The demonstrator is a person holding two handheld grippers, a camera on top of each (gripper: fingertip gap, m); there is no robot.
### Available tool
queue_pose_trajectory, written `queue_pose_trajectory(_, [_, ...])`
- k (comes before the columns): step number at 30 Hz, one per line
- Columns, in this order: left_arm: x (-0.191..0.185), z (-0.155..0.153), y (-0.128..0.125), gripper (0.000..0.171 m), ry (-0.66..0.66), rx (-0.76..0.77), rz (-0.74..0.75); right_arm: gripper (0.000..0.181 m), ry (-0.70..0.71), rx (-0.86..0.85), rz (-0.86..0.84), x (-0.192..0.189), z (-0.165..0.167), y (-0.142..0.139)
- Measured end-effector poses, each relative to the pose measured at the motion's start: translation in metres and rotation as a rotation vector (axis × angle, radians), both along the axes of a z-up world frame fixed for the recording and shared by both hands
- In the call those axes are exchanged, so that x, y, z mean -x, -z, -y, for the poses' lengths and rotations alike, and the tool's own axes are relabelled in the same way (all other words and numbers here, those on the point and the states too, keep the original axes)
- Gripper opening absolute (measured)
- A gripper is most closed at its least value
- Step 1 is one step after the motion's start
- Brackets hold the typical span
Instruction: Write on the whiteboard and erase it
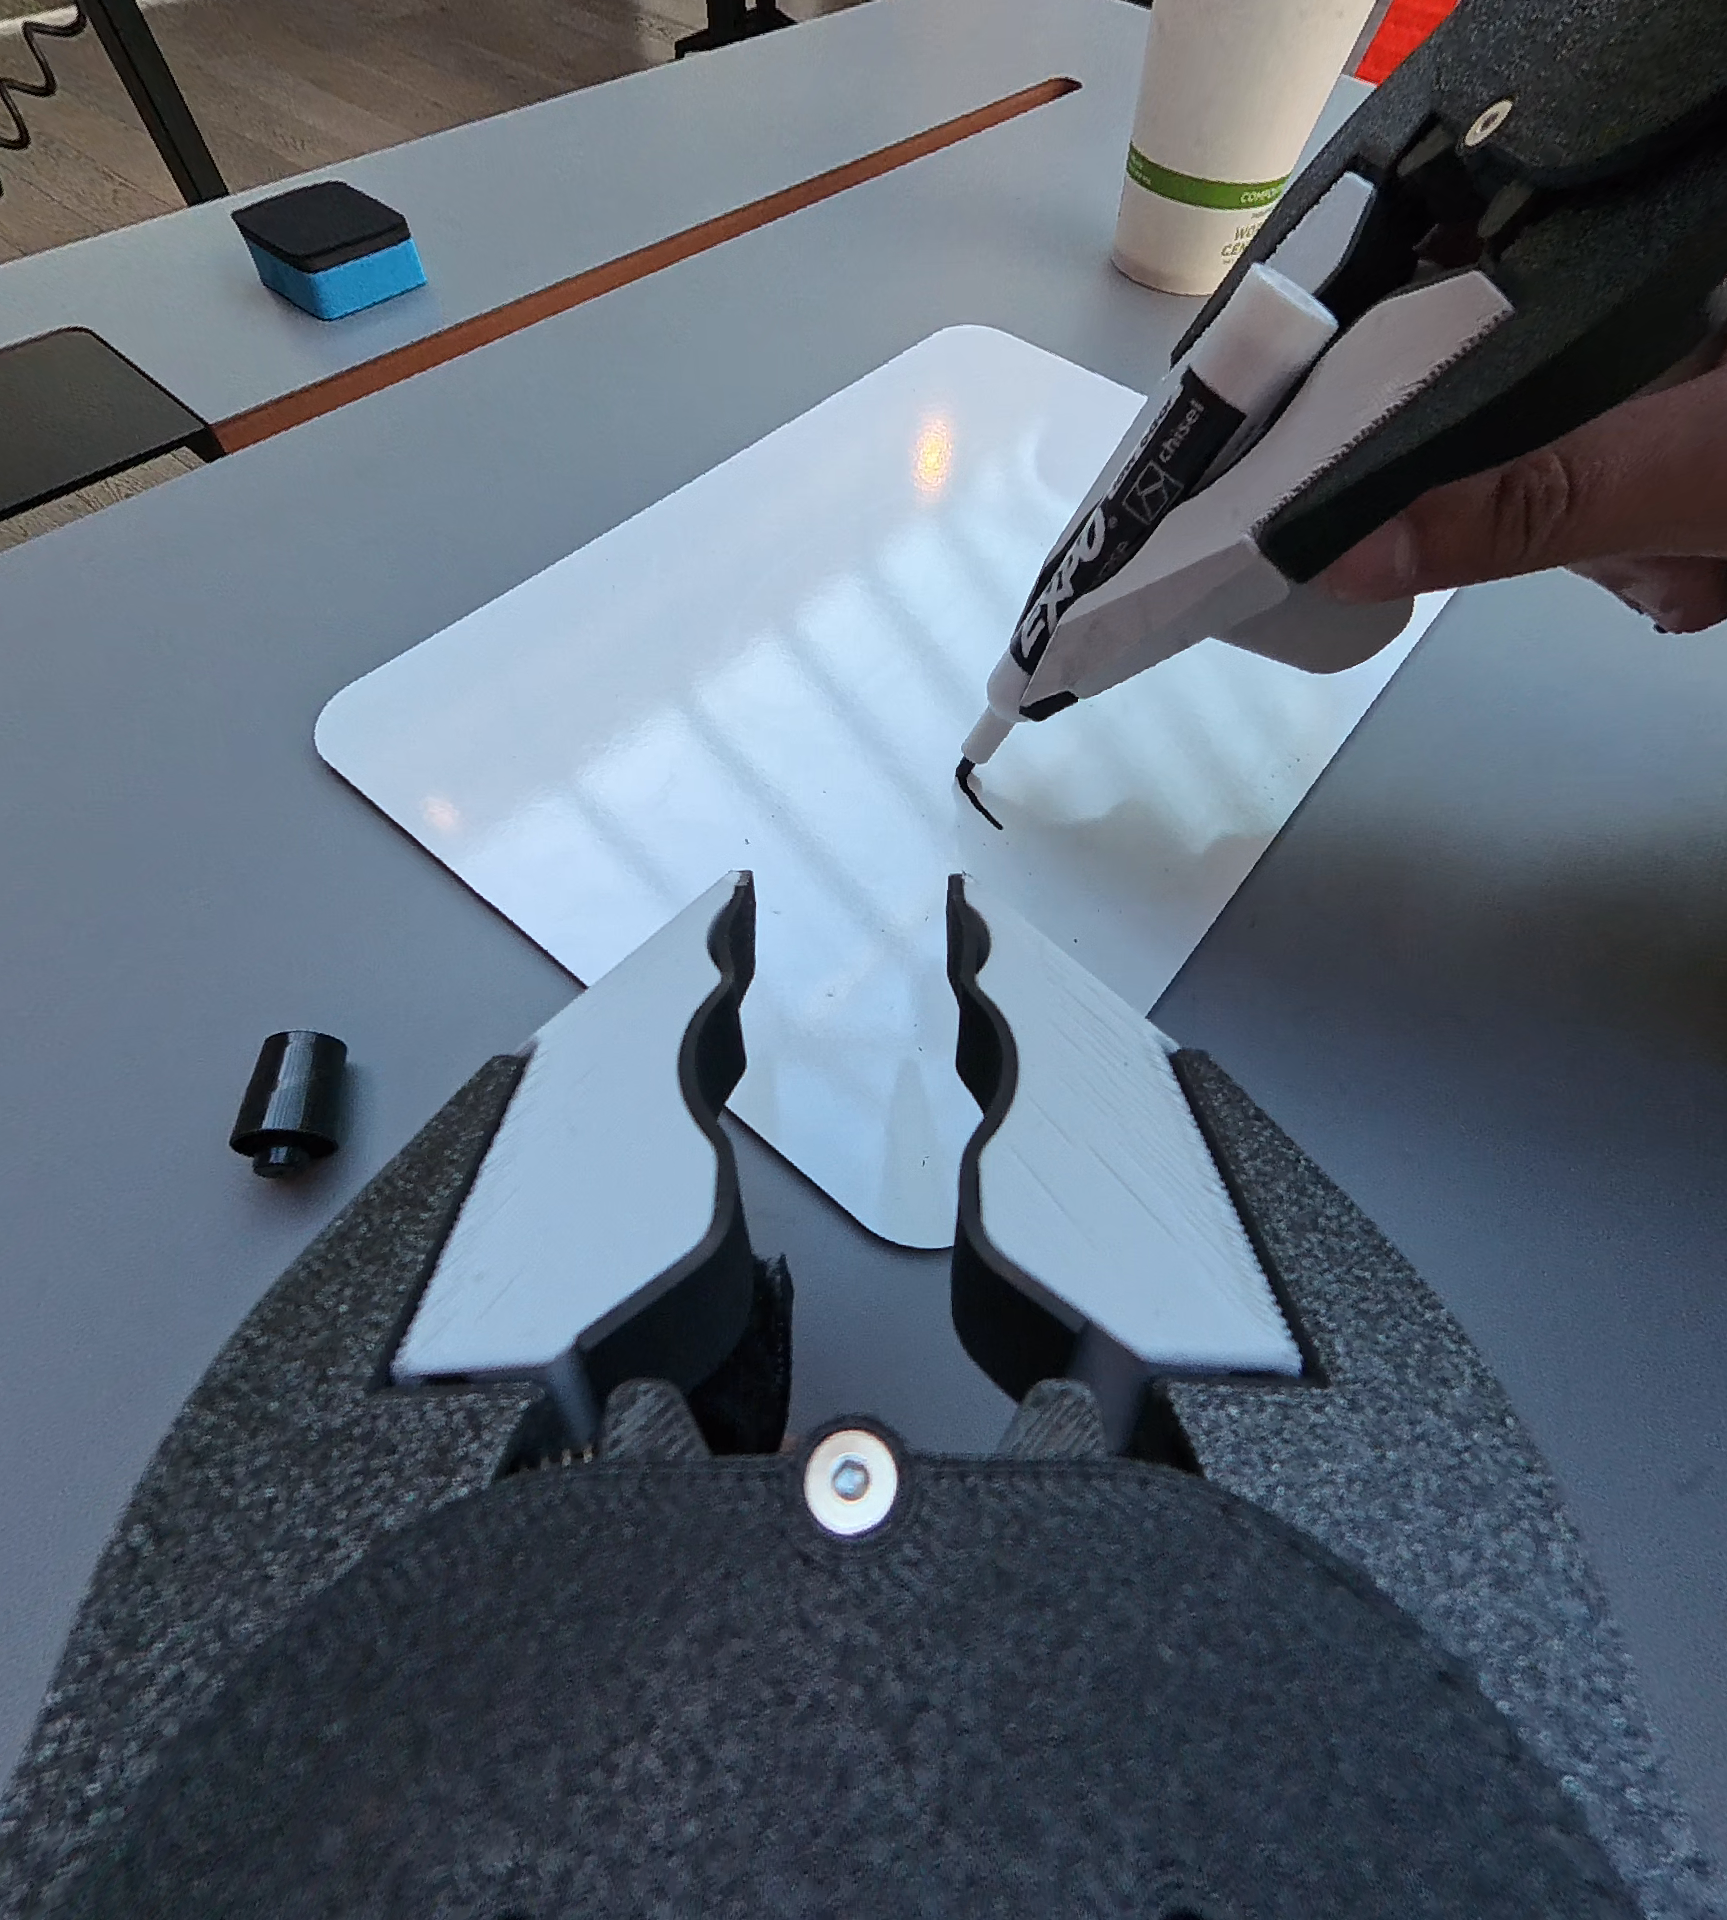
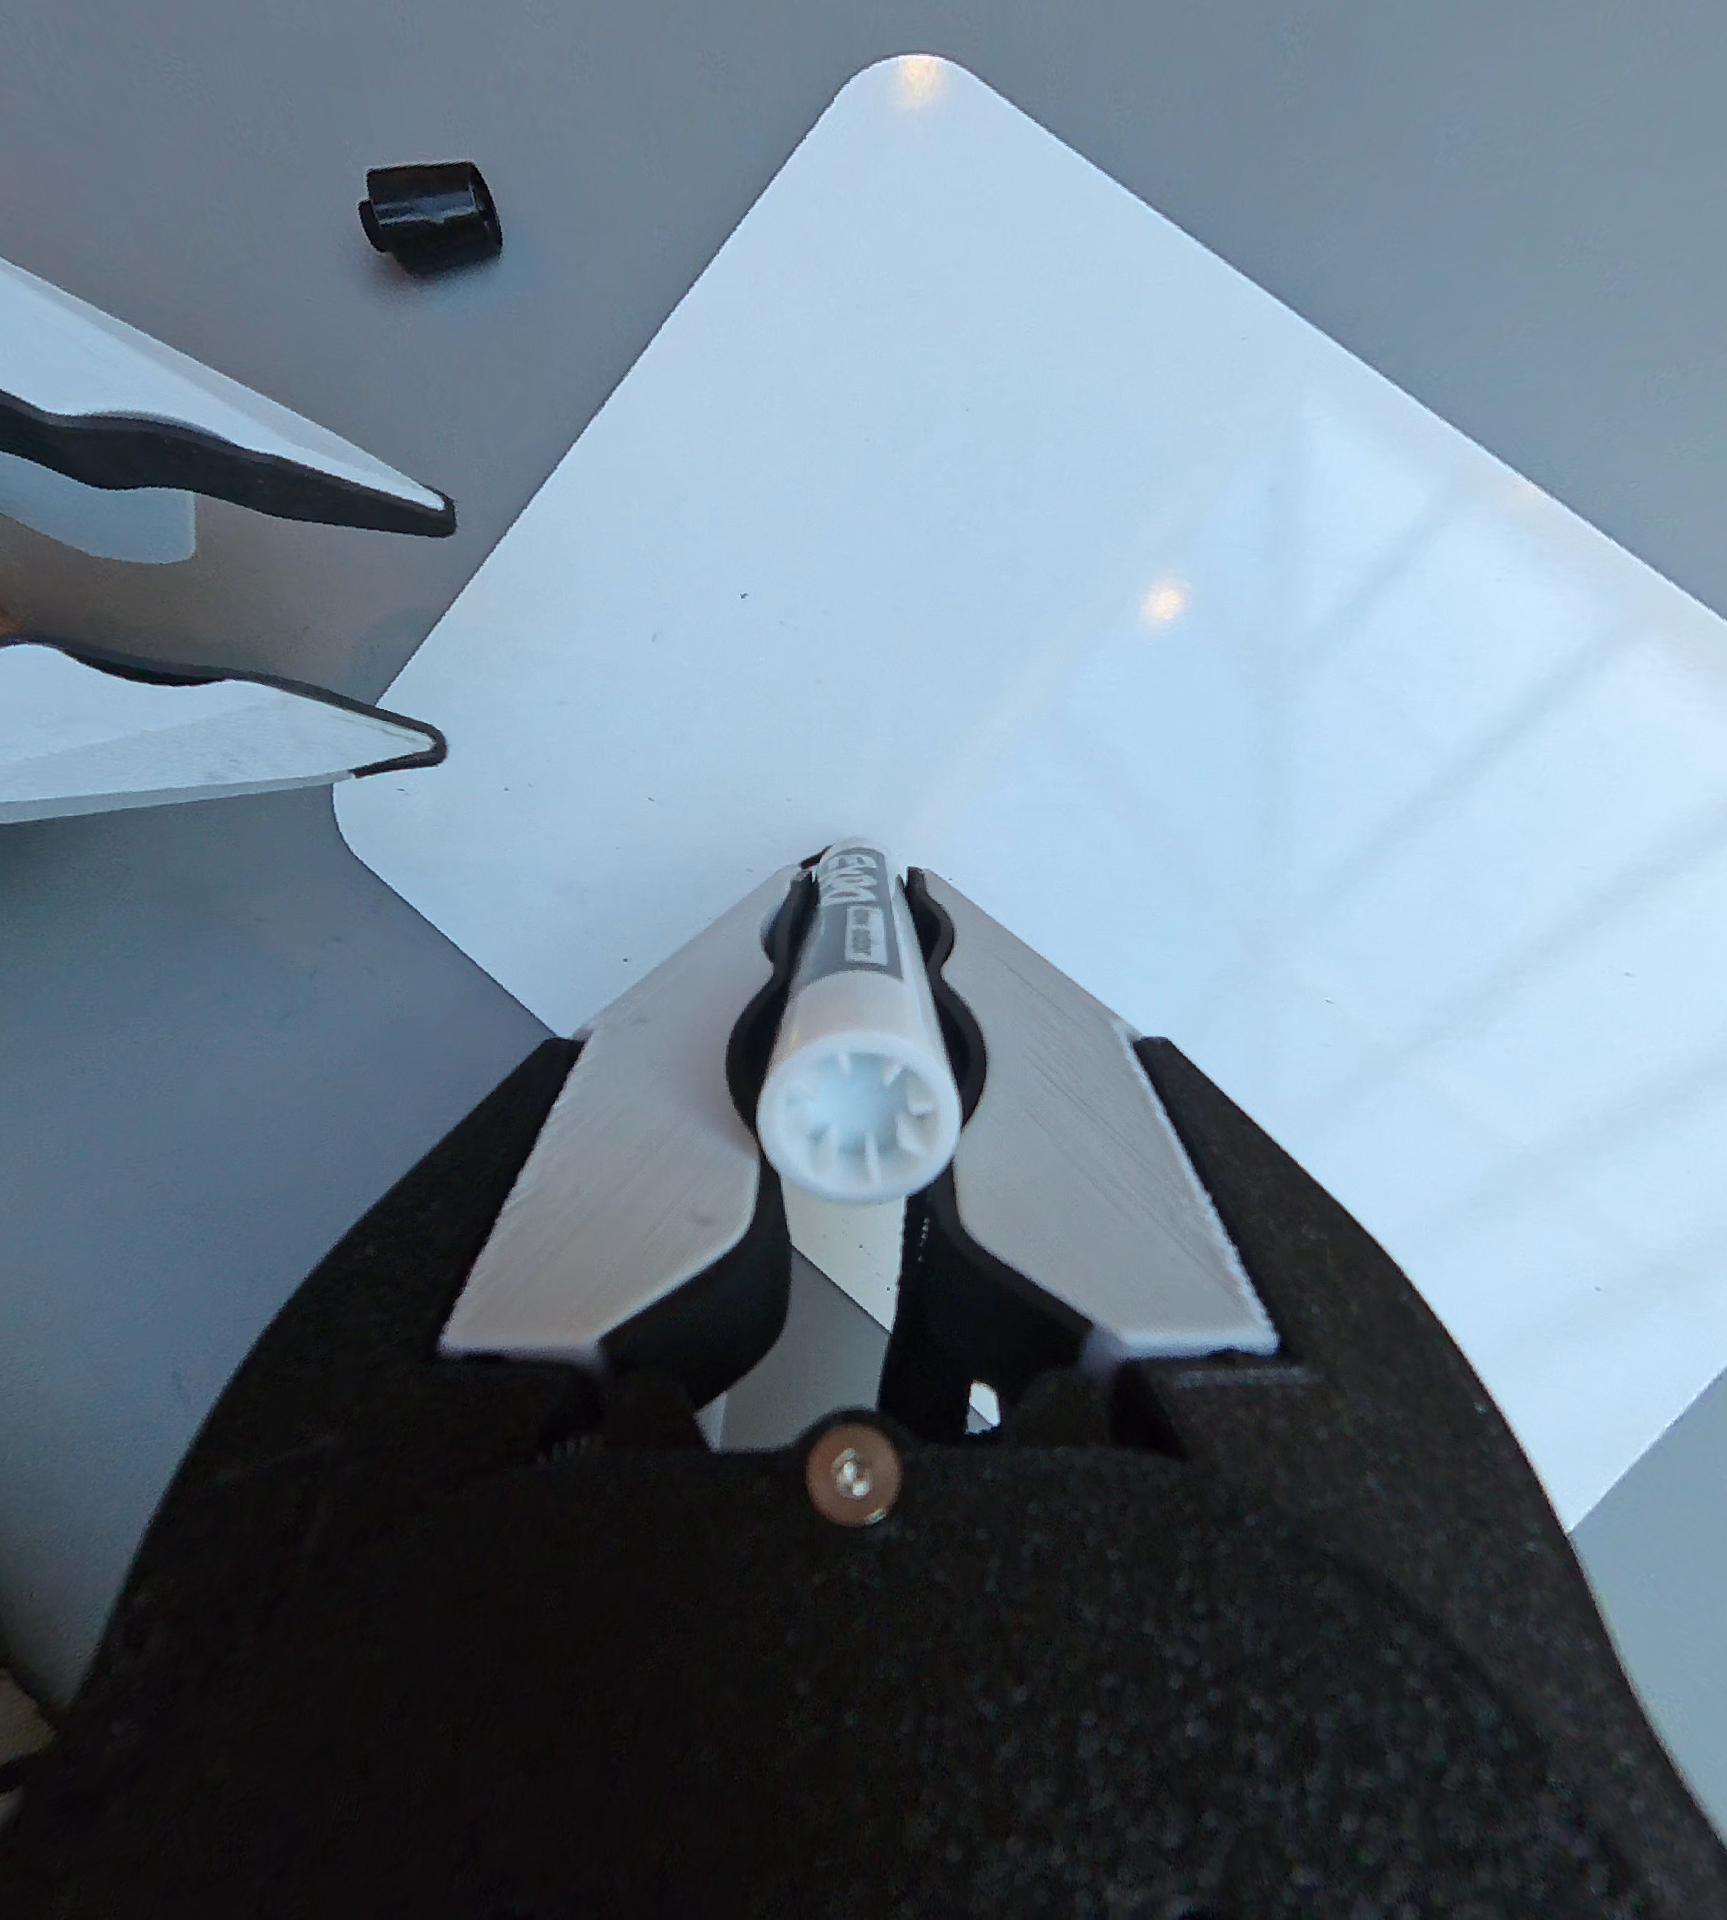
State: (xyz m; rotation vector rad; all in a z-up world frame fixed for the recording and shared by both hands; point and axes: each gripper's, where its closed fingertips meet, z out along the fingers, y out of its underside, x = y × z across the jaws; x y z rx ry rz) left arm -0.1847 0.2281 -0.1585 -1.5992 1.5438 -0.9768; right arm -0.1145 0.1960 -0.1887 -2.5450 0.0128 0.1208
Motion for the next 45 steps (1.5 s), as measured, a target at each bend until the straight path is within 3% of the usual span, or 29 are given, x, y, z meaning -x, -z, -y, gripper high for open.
queue_pose_trajectory(45, [0.005, -0.003, 0.001, 0.037, 0.004, -0.006, 0.003, 0.018, 0.144, 0.062, 0.04, -0.055, 0.045, -0.001])
